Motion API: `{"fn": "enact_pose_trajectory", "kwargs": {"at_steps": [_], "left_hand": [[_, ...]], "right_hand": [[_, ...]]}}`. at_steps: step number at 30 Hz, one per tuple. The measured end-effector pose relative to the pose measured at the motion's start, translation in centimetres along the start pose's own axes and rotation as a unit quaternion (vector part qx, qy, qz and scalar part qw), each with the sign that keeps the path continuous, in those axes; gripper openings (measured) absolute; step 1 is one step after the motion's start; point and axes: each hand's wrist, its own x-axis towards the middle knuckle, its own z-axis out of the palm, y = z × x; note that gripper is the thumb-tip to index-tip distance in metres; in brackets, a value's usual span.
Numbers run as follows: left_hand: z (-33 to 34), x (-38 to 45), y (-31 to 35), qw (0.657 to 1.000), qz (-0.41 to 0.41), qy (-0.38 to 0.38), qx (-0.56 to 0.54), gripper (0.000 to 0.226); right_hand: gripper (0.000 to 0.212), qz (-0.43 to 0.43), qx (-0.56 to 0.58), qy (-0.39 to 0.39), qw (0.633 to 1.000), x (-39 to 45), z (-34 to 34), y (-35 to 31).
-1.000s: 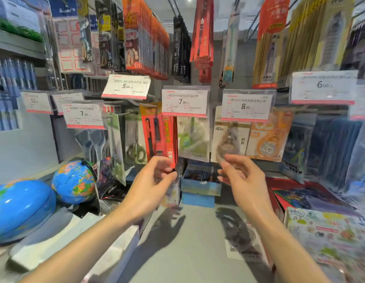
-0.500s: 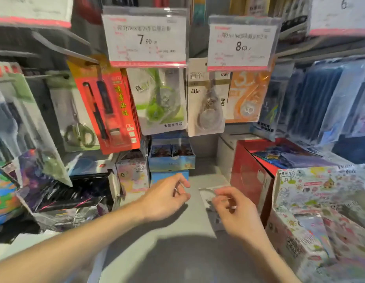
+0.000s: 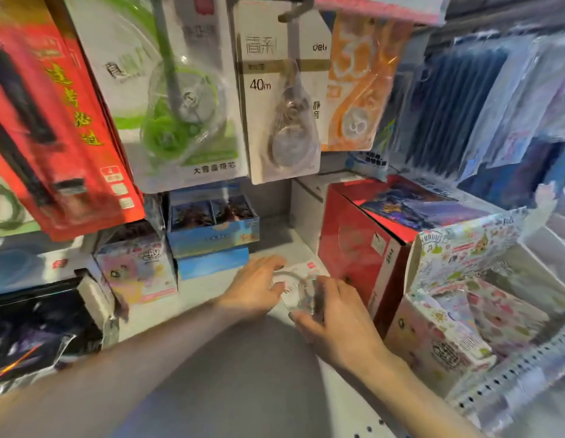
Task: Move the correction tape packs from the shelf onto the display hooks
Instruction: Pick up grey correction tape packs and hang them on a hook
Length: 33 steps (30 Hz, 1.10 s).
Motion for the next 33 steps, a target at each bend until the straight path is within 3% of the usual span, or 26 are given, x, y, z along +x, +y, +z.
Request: {"fn": "enact_pose_trajectory", "kwargs": {"at_steps": [8, 12, 15, 17, 20, 27, 33], "left_hand": [[0.6, -0.5, -1.1, 0.996, 0.019, 0.039, -0.081, 0.039], [0.5, -0.7, -1.2, 0.981, -0.033, 0.067, -0.182, 0.047], [-0.1, -0.8, -0.3, 0.919, -0.137, 0.084, -0.361, 0.058], [-0.8, -1.1, 0.5, 0.862, -0.185, 0.065, -0.467, 0.047], [-1.8, -1.7, 1.5, 0.83, -0.189, 0.043, -0.523, 0.036], [-4.8, -4.3, 2.2, 0.855, -0.124, 0.062, -0.499, 0.039], [-7.6, -7.7, 2.0, 0.877, -0.078, 0.097, -0.464, 0.012]], "right_hand": [[0.077, 0.032, 0.06, 0.02, 0.997, 1.1, 0.5, 0.0], [0.081, 0.012, 0.112, 0.041, 0.993, 1.0, 0.5, 0.1], [0.079, -0.013, 0.164, 0.073, 0.984, 0.8, 0.1, 0.5], [0.078, -0.022, 0.192, 0.084, 0.978, 0.7, -0.2, 0.6], [0.075, -0.035, 0.225, 0.078, 0.971, 0.4, -0.5, 0.6], [0.078, -0.002, 0.292, 0.079, 0.953, 0.5, -1.6, 0.2], [0.049, -0.016, 0.417, 0.067, 0.906, -0.1, -2.2, -1.6]]}}
